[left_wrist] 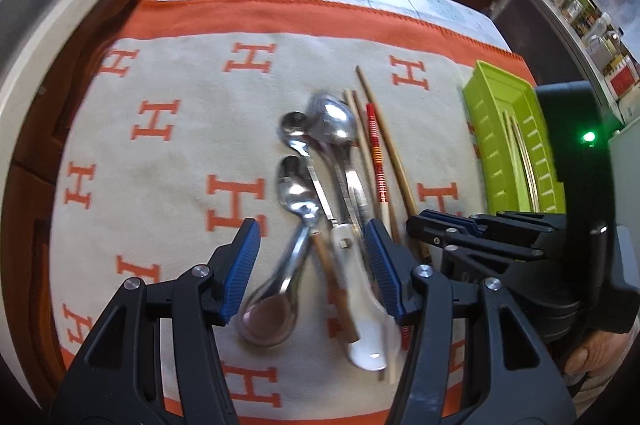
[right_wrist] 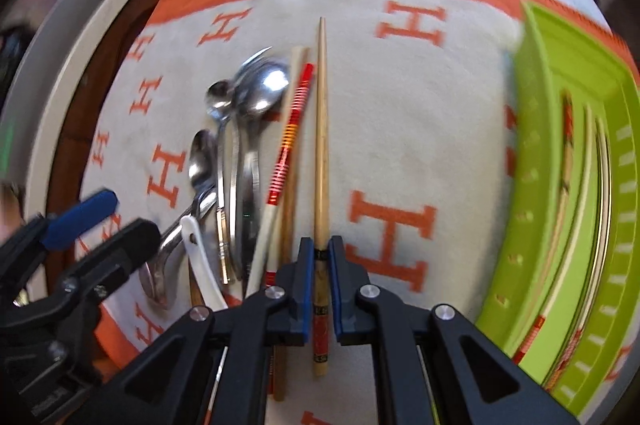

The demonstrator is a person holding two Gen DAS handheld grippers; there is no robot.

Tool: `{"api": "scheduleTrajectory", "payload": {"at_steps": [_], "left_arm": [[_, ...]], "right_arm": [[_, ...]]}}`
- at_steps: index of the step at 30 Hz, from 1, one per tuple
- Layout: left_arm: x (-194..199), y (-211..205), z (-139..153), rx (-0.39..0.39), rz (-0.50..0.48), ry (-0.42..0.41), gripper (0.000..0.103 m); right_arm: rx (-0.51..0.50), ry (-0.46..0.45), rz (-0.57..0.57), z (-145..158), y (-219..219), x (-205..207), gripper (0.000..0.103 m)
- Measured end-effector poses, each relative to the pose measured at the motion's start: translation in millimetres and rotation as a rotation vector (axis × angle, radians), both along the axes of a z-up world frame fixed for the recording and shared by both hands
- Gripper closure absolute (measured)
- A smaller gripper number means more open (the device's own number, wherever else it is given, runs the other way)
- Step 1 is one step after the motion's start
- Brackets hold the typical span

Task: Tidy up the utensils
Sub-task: 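Grasp a wooden chopstick with the right tool while the left tool grasps a red-striped chopstick, then carry both chopsticks over the green tray and open both tools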

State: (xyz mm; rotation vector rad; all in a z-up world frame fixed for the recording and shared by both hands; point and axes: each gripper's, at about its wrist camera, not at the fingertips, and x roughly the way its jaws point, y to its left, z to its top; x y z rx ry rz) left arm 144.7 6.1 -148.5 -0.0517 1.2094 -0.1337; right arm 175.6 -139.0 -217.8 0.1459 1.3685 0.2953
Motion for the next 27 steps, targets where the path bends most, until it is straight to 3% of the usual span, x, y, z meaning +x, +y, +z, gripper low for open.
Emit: {"api": "scheduleTrajectory", "payload": {"at_steps": [5,9,23,26,27], "left_arm": [[21,-23,-5,-0.034,-0.053,0.040,0.057],[40,-39,-20,-0.059,-0.084,0.118,0.082],[57,-58,-60,-0.121,-0.101,0.298,0.093],[59,-61,-63,-0.131,-0.092,0.296,0.094],[59,-60,-63,-0.143,-0.082,0.293,0.099]], "right_arm": [[0.053,0.020,-0.093,0,-27,-7,0.096],[0.082,0.034,-0.102,-1,-29,-13,0.096],[0.128,0.053,-0.101,-4,-30,-14,0.096],[0.130,0.054,-0.103,-4,-30,-14,0.096],[0.131,0.054,-0.103,-4,-30,-14,0.096]]}}
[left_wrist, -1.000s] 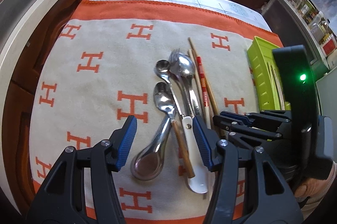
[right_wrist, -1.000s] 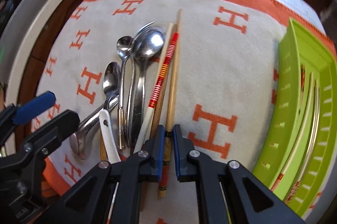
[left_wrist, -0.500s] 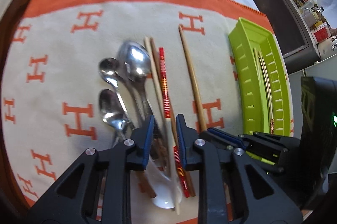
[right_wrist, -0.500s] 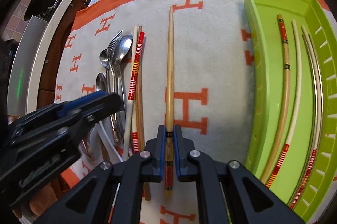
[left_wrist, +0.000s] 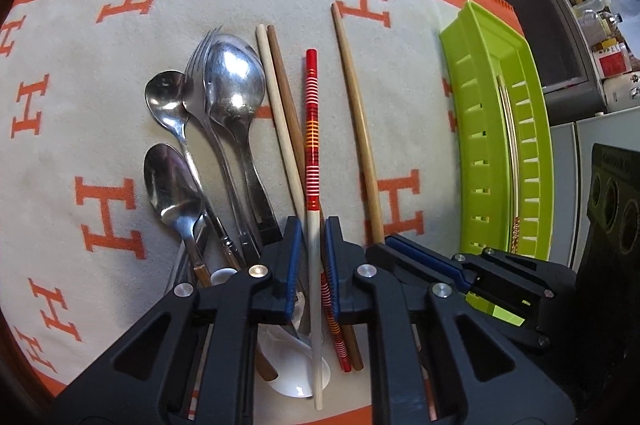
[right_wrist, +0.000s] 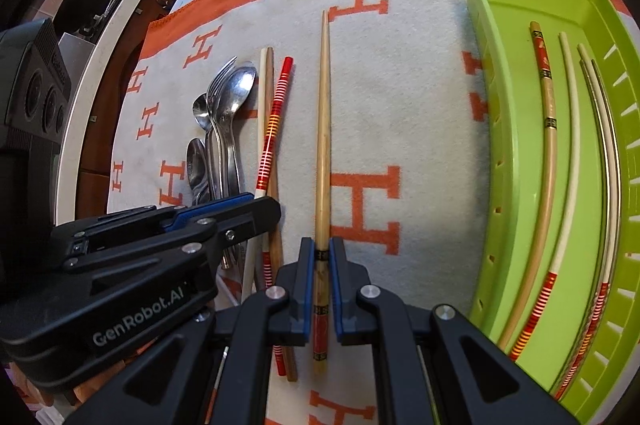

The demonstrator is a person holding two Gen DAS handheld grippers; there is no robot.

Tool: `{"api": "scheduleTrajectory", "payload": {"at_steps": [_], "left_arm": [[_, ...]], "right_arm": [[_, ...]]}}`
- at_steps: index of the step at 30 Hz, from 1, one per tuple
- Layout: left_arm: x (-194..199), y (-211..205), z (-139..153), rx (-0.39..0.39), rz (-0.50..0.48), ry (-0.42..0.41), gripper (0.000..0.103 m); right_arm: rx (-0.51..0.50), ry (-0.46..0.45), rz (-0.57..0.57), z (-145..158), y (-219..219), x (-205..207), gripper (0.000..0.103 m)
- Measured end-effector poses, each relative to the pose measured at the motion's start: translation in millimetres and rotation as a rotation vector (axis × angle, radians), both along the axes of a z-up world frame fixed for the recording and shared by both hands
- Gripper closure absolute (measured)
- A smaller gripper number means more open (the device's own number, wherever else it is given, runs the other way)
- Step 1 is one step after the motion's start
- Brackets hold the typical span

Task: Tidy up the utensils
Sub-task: 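Carry both chopsticks over the green tray and open both tools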

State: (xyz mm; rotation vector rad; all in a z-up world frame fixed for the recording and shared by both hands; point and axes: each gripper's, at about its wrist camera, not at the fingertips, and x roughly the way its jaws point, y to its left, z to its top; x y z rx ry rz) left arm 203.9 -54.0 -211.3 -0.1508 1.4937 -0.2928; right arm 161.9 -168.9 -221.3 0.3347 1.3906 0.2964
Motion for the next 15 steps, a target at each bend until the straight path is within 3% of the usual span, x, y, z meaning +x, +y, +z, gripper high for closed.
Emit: {"api": "scheduleTrajectory", "payload": {"at_steps": [8,15], "left_arm": [[-4,8,5,-0.044,0.058,0.016,0.099],[-17,-6,38,-0.109,0.055,-0.018,0.099]], "right_arm": [[0.057,-0.025,-0.029,10,-9,-4,0.096],[0.131,-0.097,-0.051,38,-24,-21,0.096]]}}
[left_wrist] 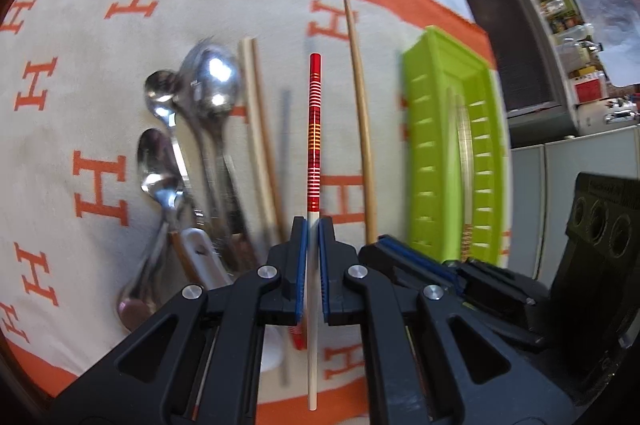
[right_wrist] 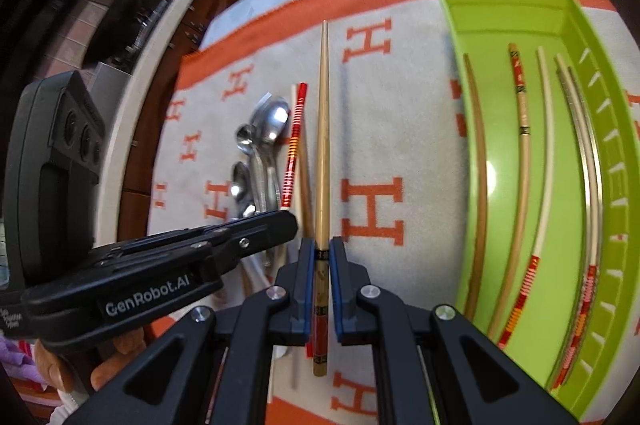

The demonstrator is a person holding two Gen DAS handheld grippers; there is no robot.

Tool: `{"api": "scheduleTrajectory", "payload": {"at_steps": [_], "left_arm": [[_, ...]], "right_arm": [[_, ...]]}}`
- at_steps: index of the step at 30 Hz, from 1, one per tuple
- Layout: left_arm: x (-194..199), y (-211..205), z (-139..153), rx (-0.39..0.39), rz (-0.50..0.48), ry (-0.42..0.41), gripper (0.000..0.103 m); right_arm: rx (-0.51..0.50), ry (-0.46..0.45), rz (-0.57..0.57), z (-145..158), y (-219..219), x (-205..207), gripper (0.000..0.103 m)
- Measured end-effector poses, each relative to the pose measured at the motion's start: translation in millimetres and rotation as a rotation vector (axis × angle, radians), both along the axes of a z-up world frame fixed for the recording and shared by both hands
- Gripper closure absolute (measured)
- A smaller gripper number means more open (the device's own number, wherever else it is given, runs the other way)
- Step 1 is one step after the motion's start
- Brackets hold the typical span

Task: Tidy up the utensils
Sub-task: 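Carry both chopsticks over the green tray and open both tools, then move both open tools back toward the last chopsticks beside the spoons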

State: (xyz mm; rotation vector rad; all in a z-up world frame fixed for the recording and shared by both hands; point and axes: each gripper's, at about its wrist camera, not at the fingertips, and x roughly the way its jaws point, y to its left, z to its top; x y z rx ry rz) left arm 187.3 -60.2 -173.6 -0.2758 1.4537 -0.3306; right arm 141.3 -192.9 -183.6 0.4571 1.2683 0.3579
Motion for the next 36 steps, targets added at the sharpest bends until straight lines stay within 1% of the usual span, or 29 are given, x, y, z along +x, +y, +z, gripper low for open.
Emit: {"api": "scheduleTrajectory", "payload": {"at_steps": [5,7,9,11,13,16,19,23,26,29,31,33,35,36], "left_arm": [[-1,-26,33,-0.038,-0.014,-0.053,0.099],[0,-38,45,-0.053,-0.018,-0.073,0.099],[1,-53,54,-0.065,-0.025,-0.086,0.099],[3,-66,58,-0.075,-0.032,-0.091,0.099],[3,-77,59,-0.074,-0.036,-0.097,0.099],[4,-100,53,-0.062,-0.047,-0.096,0.099],[2,-123,43,-0.045,-0.067,-0.089,0.099],[-4,-141,24,-0.019,-0.093,-0.090,0.099],[-10,-151,16,0.021,-0.121,-0.106,0.099],[-17,-158,14,0.065,-0.158,-0.123,0.093],[-21,-156,16,0.085,-0.171,-0.146,0.085],[-26,-153,19,0.110,-0.172,-0.170,0.069],[-31,-147,24,0.129,-0.164,-0.191,0.063],[-32,-143,27,0.137,-0.162,-0.201,0.063]], "right_arm": [[0.021,-0.061,-0.038,22,-22,-22,0.096],[0.020,-0.088,-0.067,31,-37,-33,0.096],[0.007,-0.107,-0.096,38,-52,-41,0.096],[-0.034,-0.125,-0.119,41,-64,-48,0.096],[-0.093,-0.135,-0.142,40,-74,-52,0.096],[-0.128,-0.121,-0.174,33,-87,-53,0.096],[-0.178,-0.109,-0.182,23,-93,-54,0.096],[-0.207,-0.089,-0.182,16,-99,-55,0.096],[-0.195,-0.078,-0.199,13,-106,-55,0.096],[-0.186,-0.075,-0.213,11,-111,-54,0.095],[-0.179,-0.072,-0.214,9,-112,-55,0.095],[-0.169,-0.066,-0.211,7,-111,-56,0.095],[-0.170,-0.063,-0.206,5,-110,-56,0.095],[-0.165,-0.061,-0.203,5,-109,-56,0.095]]}}
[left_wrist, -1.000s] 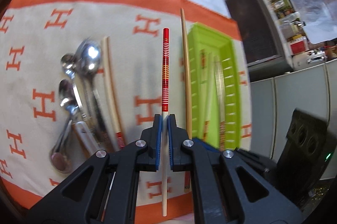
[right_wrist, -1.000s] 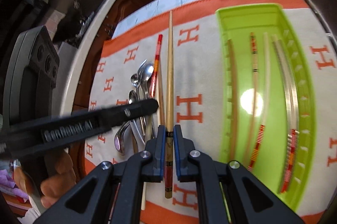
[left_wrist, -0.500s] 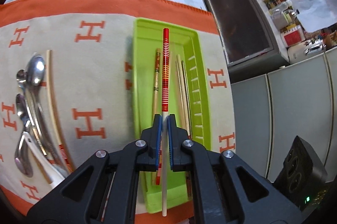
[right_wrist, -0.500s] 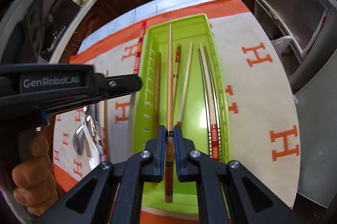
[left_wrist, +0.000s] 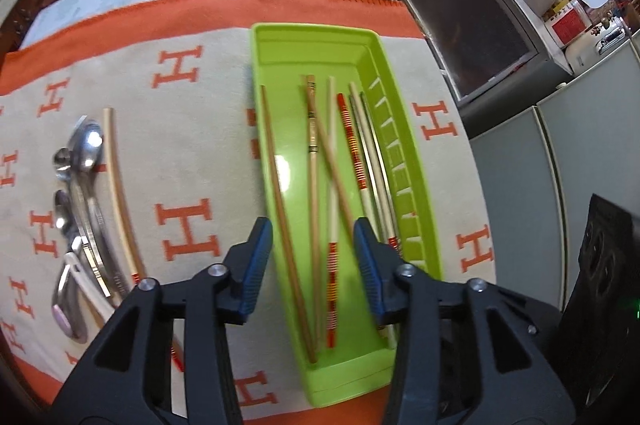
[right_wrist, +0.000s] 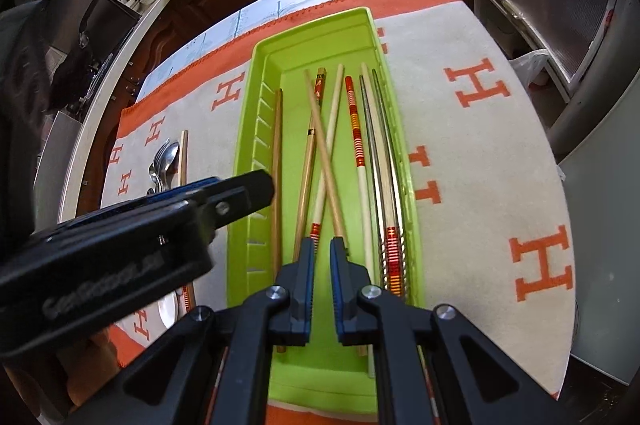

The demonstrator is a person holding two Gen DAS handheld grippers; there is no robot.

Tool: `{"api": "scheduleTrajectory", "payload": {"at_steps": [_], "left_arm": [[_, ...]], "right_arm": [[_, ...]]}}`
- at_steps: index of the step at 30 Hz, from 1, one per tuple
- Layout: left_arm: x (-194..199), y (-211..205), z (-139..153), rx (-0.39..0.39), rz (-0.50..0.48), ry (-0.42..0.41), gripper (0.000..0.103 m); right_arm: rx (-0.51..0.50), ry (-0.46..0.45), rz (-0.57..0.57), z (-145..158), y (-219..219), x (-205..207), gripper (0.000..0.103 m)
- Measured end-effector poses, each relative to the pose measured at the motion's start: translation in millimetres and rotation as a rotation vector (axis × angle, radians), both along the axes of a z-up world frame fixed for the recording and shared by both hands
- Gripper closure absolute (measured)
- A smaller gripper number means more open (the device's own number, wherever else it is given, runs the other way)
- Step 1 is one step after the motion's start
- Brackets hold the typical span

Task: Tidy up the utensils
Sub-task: 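Move both open tools back toward the last chopsticks beside the spoons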

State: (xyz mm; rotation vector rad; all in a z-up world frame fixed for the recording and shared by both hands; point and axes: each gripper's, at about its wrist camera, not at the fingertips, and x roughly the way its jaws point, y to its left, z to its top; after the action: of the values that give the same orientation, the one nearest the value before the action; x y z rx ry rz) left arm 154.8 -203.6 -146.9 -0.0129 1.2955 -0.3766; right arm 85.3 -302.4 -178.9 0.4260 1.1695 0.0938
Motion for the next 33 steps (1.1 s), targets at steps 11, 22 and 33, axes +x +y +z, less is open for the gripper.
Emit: {"api": "scheduleTrajectory", "payload": {"at_steps": [11,22,33], "left_arm": [[-21,56,18,0.109,0.067,-0.105,0.063],[-36,97,35,0.130,0.116,-0.169,0.063],[-41,129,47,0.115,0.151,-0.217,0.063]], "right_arm": [[0.009,-0.003,0.035,2,14,-2,0.095],[0.037,-0.035,0.088,20,43,-4,0.077],[-0.031,-0.072,0.171,38,87,4,0.076]]}}
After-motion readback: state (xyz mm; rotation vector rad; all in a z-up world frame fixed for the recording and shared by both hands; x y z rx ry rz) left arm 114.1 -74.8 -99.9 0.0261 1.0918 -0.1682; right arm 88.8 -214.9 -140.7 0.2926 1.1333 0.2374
